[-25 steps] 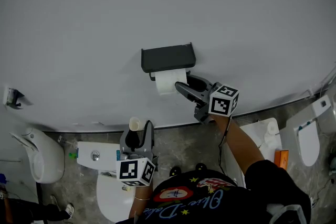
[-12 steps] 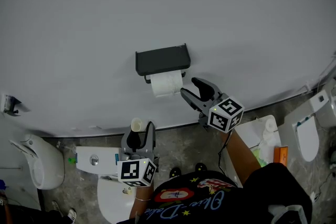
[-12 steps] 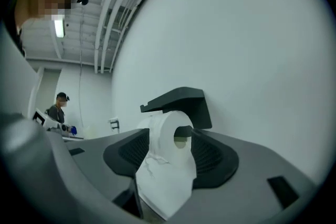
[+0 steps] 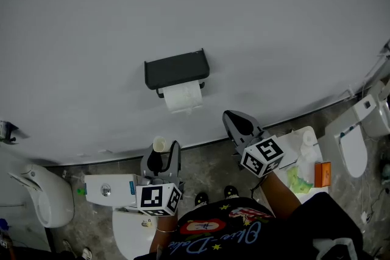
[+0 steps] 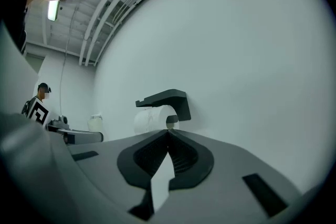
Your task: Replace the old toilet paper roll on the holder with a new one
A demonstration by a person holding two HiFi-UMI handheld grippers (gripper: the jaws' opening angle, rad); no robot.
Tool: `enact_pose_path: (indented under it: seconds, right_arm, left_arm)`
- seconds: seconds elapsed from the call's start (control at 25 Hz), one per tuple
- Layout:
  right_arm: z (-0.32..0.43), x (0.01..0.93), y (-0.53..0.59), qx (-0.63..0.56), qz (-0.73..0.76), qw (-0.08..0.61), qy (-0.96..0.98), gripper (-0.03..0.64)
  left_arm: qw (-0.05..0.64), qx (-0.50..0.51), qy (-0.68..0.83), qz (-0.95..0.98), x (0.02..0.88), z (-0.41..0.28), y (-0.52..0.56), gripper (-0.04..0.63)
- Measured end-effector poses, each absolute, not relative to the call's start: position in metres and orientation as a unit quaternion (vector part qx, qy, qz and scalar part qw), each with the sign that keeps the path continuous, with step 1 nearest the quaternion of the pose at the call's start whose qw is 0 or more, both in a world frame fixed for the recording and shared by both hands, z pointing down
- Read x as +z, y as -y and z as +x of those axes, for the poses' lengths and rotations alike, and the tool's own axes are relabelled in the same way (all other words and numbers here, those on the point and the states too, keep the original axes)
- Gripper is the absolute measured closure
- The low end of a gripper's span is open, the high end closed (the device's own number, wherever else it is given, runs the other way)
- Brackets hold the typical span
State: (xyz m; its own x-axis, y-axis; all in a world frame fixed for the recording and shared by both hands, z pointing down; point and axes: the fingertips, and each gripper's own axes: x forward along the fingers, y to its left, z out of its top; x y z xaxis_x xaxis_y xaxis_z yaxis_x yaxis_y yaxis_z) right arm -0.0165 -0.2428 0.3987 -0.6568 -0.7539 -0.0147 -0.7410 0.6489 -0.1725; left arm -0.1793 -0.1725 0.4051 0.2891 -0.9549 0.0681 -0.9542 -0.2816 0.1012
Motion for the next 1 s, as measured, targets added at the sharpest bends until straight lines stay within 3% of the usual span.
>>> enact_pose_path:
  seconds: [1.0]
  right_arm:
    - [-0.020, 0.388, 0.223, -0.049, -0.414, 0.033, -0.908, 0.603]
  left_arm:
    - [0.063, 0.007, 0.580, 0.812, 0.407, -0.170, 0.171, 0.419]
